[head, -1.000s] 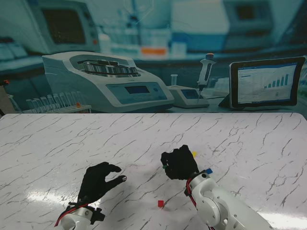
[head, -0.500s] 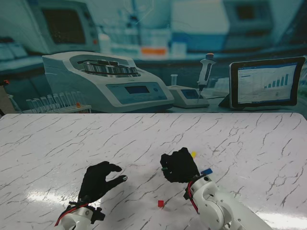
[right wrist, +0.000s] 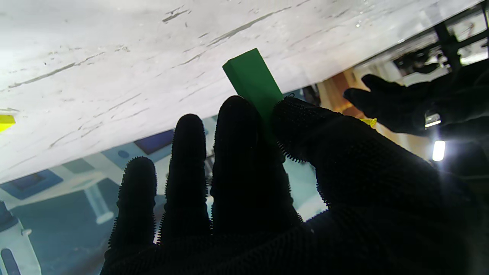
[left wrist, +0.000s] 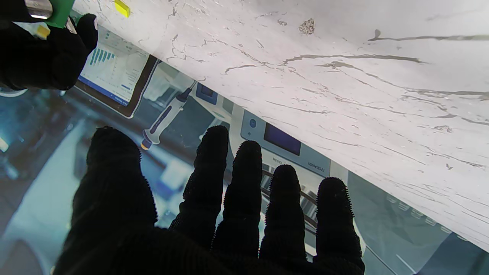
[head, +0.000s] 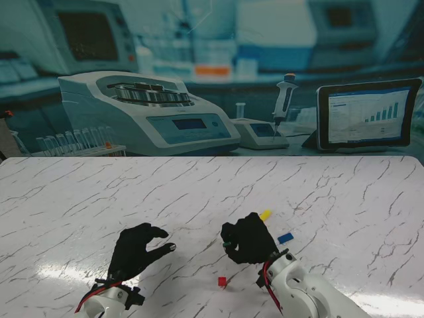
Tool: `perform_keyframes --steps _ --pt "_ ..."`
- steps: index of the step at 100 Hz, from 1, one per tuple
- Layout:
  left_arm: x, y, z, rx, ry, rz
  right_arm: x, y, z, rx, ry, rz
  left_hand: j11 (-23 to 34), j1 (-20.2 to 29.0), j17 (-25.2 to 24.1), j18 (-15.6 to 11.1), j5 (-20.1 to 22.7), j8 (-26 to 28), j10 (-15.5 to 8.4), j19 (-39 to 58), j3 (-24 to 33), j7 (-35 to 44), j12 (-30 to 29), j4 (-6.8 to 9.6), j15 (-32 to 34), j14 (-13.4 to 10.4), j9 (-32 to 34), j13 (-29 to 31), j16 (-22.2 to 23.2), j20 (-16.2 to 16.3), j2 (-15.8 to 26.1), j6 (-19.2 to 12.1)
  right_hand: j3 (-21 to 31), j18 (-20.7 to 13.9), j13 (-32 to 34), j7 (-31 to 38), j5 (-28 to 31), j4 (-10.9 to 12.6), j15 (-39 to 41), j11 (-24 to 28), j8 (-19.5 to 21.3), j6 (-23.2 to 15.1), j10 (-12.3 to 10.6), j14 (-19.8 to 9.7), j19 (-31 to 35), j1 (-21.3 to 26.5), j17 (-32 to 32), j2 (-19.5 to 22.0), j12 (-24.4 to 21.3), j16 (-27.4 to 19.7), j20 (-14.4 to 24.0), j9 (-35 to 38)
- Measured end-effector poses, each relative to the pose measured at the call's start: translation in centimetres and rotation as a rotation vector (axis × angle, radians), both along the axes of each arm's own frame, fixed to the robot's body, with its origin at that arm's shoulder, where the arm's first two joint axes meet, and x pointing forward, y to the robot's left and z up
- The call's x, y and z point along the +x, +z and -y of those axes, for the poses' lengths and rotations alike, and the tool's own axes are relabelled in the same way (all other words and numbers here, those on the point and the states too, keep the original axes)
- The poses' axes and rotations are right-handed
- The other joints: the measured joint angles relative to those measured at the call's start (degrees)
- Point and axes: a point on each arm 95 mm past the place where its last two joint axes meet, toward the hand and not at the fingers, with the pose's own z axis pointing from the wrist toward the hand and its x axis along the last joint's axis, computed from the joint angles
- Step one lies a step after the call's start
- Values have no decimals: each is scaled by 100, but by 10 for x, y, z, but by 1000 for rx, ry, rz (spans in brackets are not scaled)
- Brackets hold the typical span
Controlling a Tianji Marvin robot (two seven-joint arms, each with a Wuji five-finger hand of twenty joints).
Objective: Arrange dominoes in a row
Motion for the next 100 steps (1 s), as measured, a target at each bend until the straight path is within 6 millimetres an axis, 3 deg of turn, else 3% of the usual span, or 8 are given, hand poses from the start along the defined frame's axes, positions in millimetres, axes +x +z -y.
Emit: perform_keyframes --steps 46,65,100 --pt "-3 -1 0 -2 1 -2 -18 -19 -2 42 36 -53 0 0 0 0 1 0 0 0 0 0 0 0 15 0 0 54 0 0 0 0 -148 0 0 0 -10 -8 0 -284 -135 71 103 -2 0 172 11 0 -25 -1 0 3" --pt "-3 0 0 -5 0 -3 -22 -29 -1 53 38 -76 1 0 1 0 1 0 0 0 0 1 0 0 15 0 1 54 0 0 0 0 -249 0 0 0 -11 -247 0 -376 -189 93 139 -2 0 299 12 56 -26 -1 0 3" --pt "-3 0 0 -6 0 -4 -27 -36 1 61 38 -103 1 0 0 1 2 0 0 0 0 1 1 0 15 0 1 54 0 0 0 0 -369 0 0 -42 -64 -247 0 -516 -199 136 185 -2 0 379 4 133 -26 -1 -10 -15"
